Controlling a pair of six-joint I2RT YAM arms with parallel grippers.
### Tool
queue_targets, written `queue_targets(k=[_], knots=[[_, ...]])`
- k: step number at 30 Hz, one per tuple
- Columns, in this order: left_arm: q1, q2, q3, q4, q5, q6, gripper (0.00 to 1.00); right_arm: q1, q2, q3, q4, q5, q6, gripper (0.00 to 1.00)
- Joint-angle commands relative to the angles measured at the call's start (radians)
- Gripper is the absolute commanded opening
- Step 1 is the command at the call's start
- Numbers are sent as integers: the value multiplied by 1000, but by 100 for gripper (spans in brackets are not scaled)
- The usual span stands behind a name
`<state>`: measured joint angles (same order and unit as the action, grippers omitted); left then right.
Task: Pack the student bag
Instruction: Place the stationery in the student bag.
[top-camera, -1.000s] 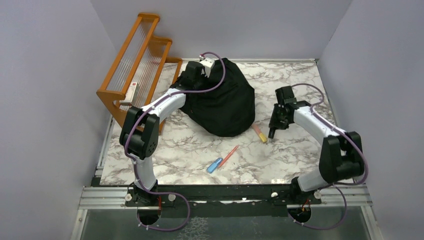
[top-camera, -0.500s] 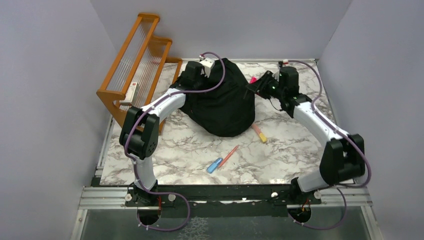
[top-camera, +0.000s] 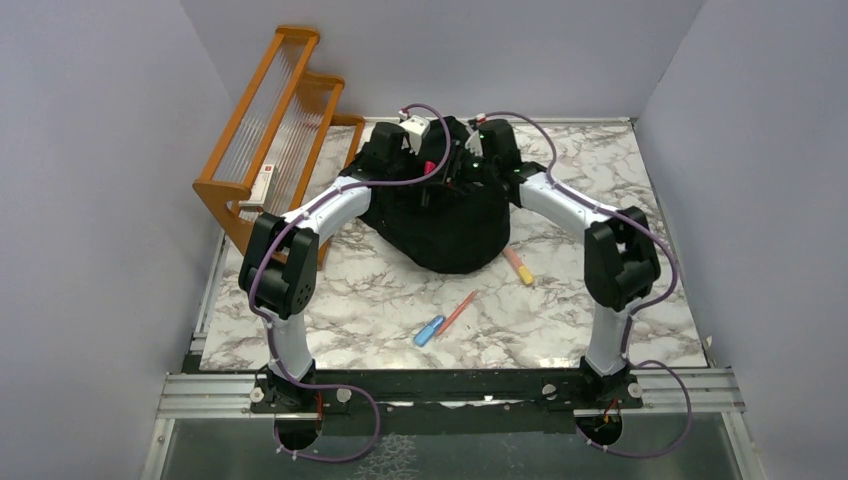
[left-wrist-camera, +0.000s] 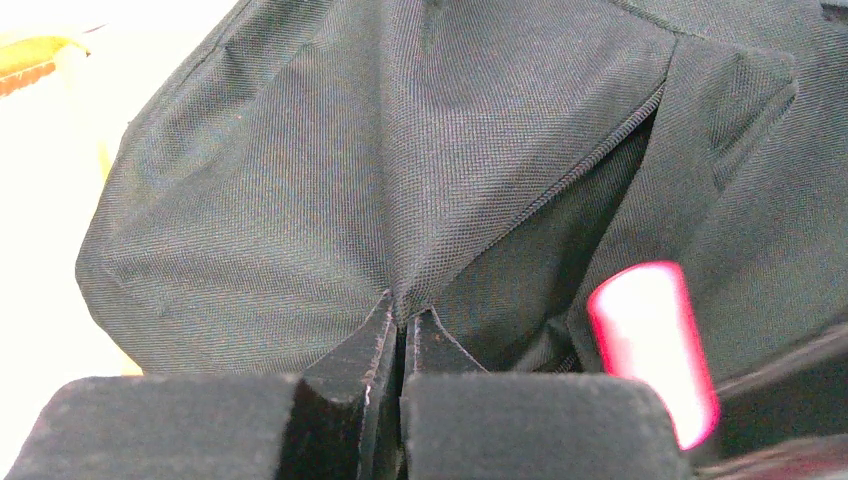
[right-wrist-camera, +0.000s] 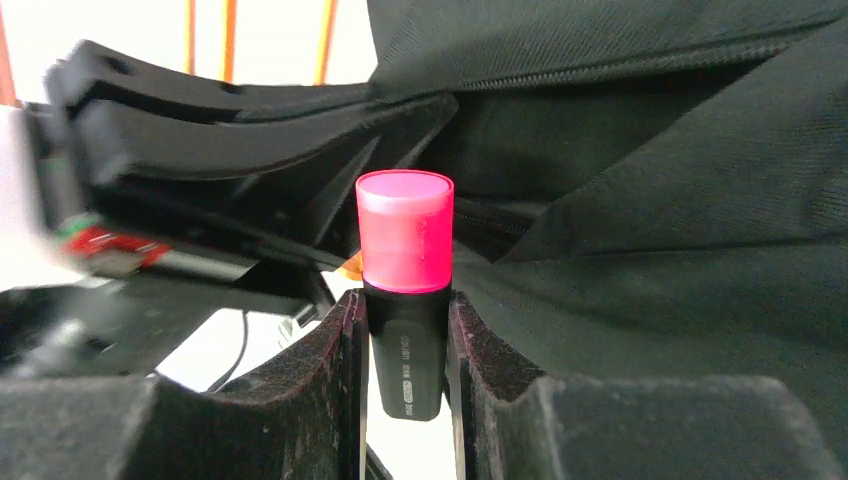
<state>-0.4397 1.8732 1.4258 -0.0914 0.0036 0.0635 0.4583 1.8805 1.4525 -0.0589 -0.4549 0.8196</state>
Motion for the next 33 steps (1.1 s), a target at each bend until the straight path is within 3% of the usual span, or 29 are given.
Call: queue_targets(k=[1, 7, 19, 29, 33], knots=[[2, -31, -2, 24, 29, -19, 0, 31, 99, 90, -121, -46, 3, 1], [2, -30, -3, 26, 35, -17, 0, 33, 157, 131, -134, -10, 6, 1], [1, -36, -8, 29, 42, -13, 0, 5, 282, 240, -71, 15, 165, 1], [1, -36, -7, 29, 49, -13, 0, -19, 280, 150, 185, 37, 402, 1], [1, -36, -7, 28, 47, -11, 0, -20, 256, 99, 257, 115, 485, 1]])
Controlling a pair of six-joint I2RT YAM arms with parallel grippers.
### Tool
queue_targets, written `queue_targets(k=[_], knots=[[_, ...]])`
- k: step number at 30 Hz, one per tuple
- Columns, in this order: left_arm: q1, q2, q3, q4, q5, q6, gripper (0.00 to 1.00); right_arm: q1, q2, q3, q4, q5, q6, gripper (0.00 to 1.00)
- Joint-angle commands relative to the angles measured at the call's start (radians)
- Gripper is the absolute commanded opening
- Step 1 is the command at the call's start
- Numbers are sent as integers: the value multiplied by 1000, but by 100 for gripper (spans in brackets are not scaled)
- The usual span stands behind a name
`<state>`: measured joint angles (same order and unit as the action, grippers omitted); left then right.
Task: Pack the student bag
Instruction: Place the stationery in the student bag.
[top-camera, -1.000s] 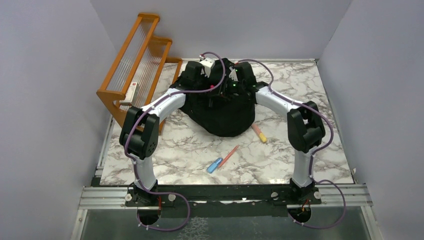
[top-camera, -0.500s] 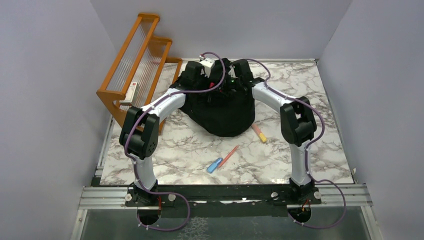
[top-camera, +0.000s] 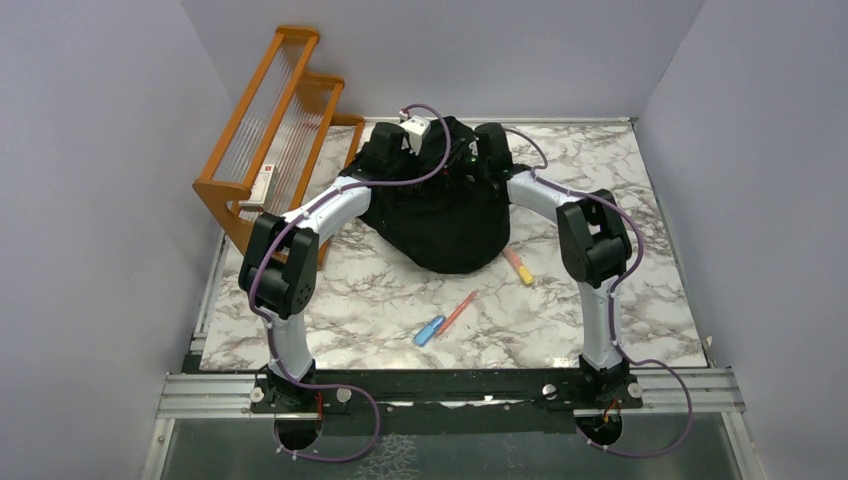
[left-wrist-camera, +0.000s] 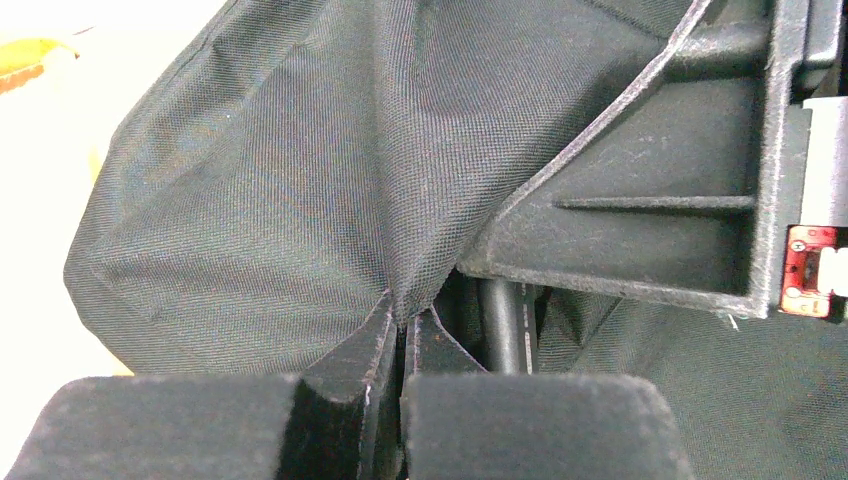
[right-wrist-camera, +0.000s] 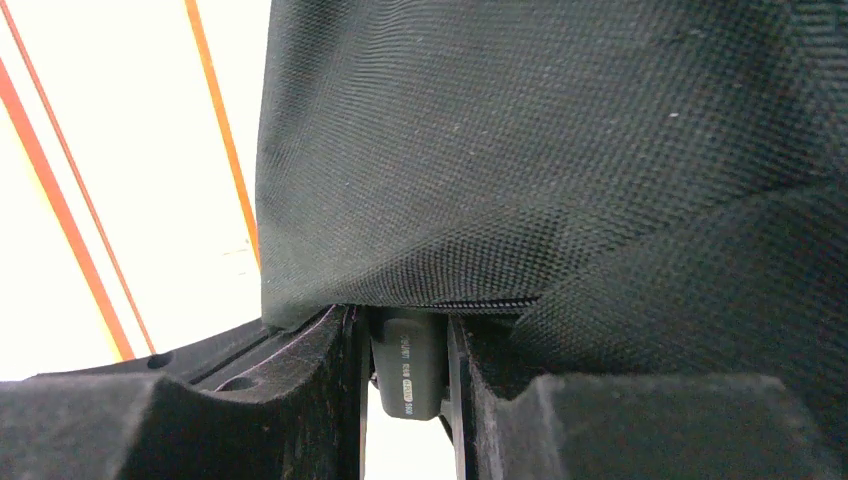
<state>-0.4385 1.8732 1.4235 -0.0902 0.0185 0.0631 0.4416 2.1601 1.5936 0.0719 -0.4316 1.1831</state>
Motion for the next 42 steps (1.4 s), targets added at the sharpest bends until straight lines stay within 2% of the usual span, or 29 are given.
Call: queue_targets(k=[1, 9, 11, 16, 23, 31, 38, 42], knots=[[0, -36, -5, 27, 33, -10, 0, -3, -27, -49, 127, 119, 138, 1], [0, -32, -5, 27, 40, -13, 0, 0, -28, -133, 215, 285, 360, 1], [0, -34, -4, 27, 40, -13, 0, 3, -25, -118, 195, 327, 367, 6], [1, -30, -3, 27, 44, -15, 0, 5, -23, -26, 98, 410, 244, 32], [0, -19, -2, 27, 59, -18, 0, 6, -50, -27, 70, 386, 144, 46], [0, -15, 0, 26, 56, -19, 0, 7, -102, -102, 106, 321, 98, 50], [0, -7, 3, 20, 53, -17, 0, 6, -315, -274, 153, 270, -148, 48], [-4, -13, 10, 11, 55, -27, 0, 7, -469, -398, 86, 282, -289, 48]])
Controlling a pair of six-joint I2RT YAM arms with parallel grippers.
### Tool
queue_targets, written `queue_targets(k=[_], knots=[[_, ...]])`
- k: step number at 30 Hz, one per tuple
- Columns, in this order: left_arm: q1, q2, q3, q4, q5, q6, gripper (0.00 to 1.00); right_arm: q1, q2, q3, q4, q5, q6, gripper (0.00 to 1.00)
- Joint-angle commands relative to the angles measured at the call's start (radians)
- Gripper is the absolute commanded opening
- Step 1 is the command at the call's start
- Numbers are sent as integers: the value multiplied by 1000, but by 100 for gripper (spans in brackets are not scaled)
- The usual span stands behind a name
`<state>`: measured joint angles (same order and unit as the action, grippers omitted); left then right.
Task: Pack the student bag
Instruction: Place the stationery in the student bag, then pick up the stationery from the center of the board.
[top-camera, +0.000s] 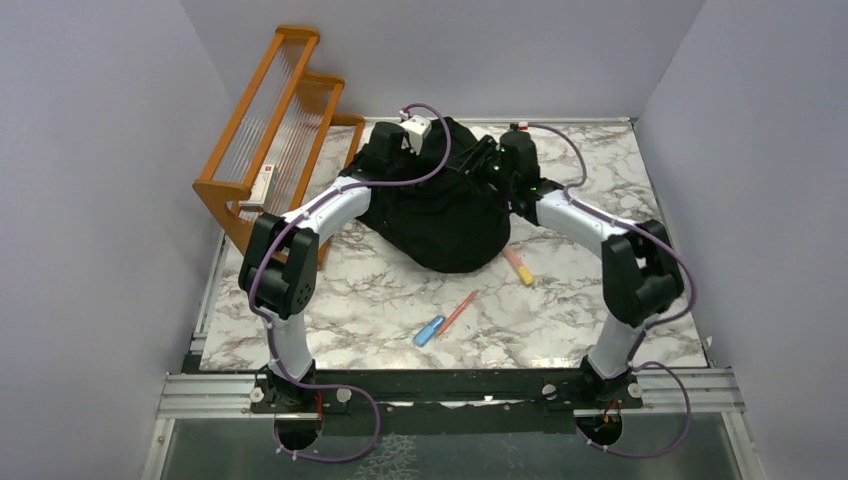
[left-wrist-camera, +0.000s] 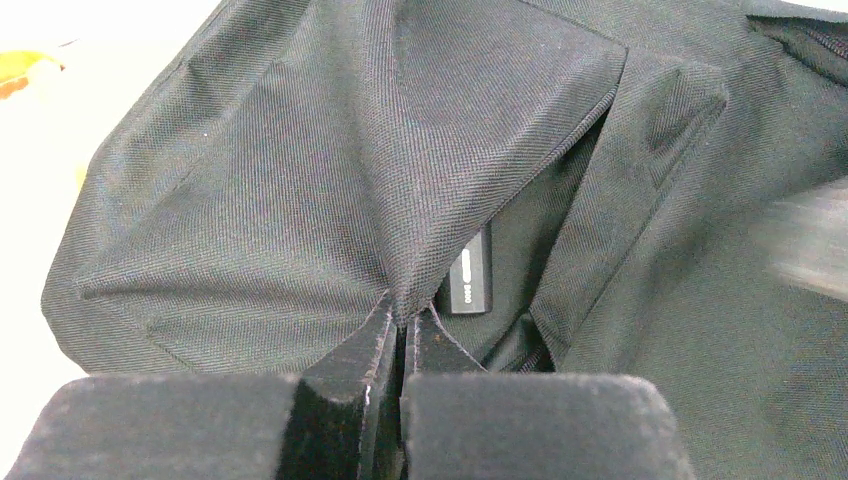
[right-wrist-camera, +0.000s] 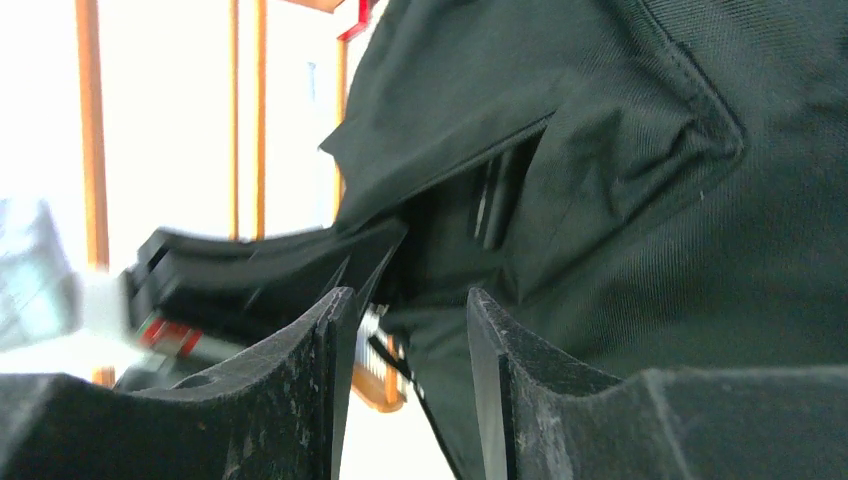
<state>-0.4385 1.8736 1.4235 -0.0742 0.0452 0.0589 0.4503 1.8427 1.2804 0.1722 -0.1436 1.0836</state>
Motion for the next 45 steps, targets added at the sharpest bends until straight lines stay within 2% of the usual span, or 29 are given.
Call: queue_targets(k=[1, 5, 7, 11, 17, 22, 27, 34, 45], knots=[[-7, -18, 14, -9, 25, -24, 0, -2, -191, -112, -50, 11, -224, 48], [-17, -28, 31, -29, -9, -27, 0, -2, -314, -180, -323, 100, -334, 48], [-17, -28, 37, -49, -21, -33, 0, -2, -379, -244, -394, 119, -342, 48], [-17, -37, 4, -40, -34, -29, 0, 35, -476, -353, -525, 178, -309, 48], [-17, -41, -2, -30, -5, -36, 0, 163, -488, -357, -694, 226, -213, 49], [-17, -62, -23, -18, -8, -37, 0, 253, -496, -383, -733, 285, -84, 50], [-19, -78, -36, -8, -7, -27, 0, 283, -449, -398, -729, 258, -8, 50], [-19, -109, -60, 14, -16, -20, 0, 310, -455, -392, -828, 300, 131, 50], [-19, -98, -53, 8, -9, -24, 0, 326, -493, -375, -921, 299, 165, 50]])
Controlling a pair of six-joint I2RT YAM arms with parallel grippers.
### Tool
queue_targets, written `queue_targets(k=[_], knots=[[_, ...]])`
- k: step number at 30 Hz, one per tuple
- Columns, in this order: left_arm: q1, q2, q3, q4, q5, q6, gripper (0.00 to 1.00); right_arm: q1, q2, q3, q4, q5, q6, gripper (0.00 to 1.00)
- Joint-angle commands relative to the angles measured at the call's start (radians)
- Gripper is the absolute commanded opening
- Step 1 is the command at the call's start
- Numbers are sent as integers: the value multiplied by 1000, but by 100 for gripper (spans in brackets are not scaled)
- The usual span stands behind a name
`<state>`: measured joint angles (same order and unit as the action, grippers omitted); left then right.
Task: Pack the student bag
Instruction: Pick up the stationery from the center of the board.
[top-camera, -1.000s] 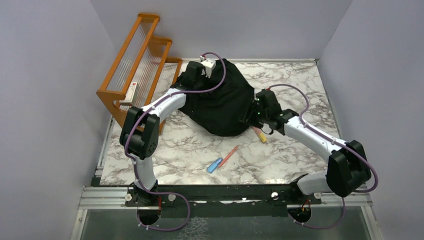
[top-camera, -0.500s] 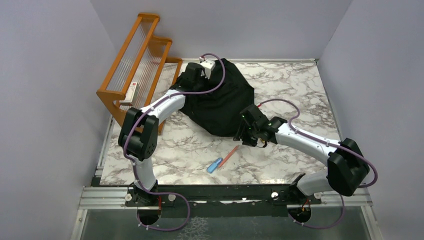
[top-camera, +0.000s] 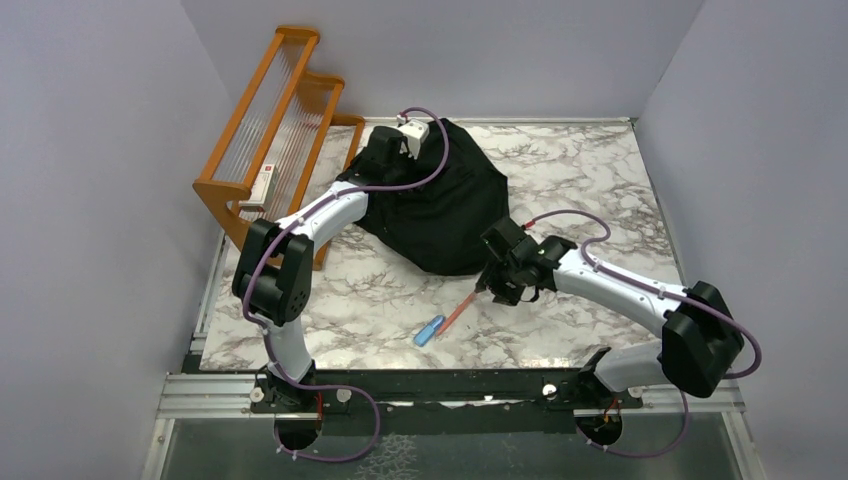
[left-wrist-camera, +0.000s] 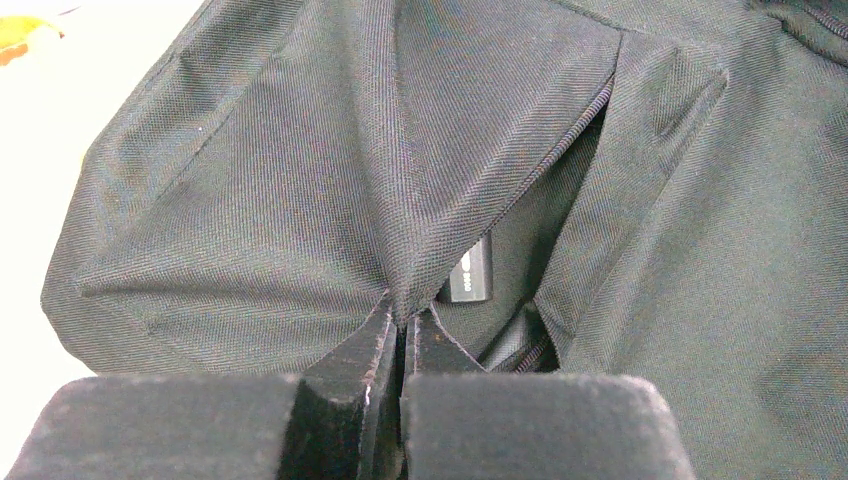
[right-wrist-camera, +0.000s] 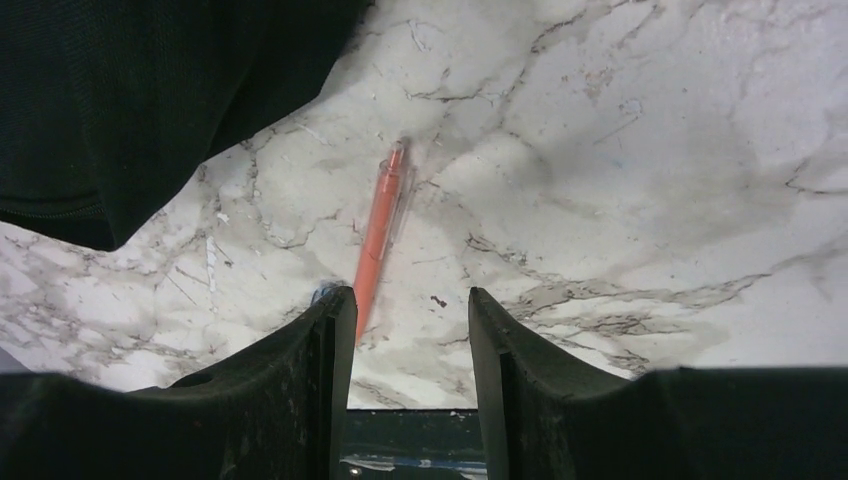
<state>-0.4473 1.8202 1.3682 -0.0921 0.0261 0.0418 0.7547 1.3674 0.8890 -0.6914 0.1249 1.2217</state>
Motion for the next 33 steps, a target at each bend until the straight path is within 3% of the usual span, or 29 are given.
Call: queue_targets(k=[1, 15, 33], knots=[[-10, -43, 4, 23, 9, -5, 0, 34, -9, 17, -55, 31, 24, 50], [-11, -75, -7, 26, -6, 7, 0, 150, 268, 149, -1, 42, 14, 51], [-11, -76, -8, 29, 6, 4, 0, 209, 372, 175, -40, 56, 56, 44]])
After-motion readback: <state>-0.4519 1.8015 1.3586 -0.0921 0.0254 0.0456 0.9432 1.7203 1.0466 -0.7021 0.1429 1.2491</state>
